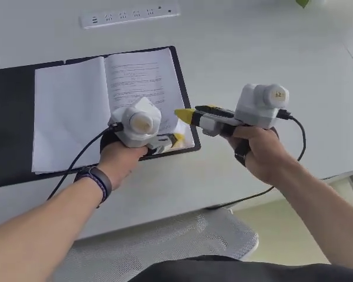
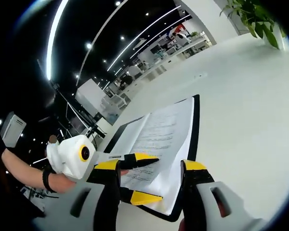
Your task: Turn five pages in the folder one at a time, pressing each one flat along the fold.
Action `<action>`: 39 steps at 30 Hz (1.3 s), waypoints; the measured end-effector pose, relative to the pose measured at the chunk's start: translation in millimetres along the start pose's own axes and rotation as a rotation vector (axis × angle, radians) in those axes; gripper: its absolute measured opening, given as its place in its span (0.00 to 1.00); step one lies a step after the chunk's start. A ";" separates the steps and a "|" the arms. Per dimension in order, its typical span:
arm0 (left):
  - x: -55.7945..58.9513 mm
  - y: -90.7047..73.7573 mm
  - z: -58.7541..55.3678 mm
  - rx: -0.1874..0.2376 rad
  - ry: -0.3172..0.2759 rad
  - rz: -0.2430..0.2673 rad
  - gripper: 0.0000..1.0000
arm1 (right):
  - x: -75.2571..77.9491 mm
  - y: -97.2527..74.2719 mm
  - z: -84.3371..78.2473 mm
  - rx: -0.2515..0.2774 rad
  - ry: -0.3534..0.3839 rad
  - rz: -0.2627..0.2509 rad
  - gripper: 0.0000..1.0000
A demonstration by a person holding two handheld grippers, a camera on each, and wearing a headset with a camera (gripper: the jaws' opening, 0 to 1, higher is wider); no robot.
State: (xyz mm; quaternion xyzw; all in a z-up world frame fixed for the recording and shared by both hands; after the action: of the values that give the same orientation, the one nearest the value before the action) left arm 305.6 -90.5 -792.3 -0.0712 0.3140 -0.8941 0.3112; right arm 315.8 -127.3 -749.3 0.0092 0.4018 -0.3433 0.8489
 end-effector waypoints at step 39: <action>1.8 3.5 -5.7 -0.042 -0.032 -0.044 0.64 | 26.1 25.4 -19.5 0.047 0.205 0.024 0.03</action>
State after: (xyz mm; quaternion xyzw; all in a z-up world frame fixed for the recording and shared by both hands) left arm 304.1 -90.8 -799.1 -0.0987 0.3259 -0.8929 0.2947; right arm 329.1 -117.3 -787.0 0.0690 0.4781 -0.3398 0.8070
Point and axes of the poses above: the centre of the closed fingertips' face, and the gripper's own axes: y roughly forward along the fingers, x roughly to its right, z roughly out of its top, the point moved 1 cm from there along -y, roughly backward along the fingers, and after that the axes turned 10 degrees about z, right-handed, at the moved point
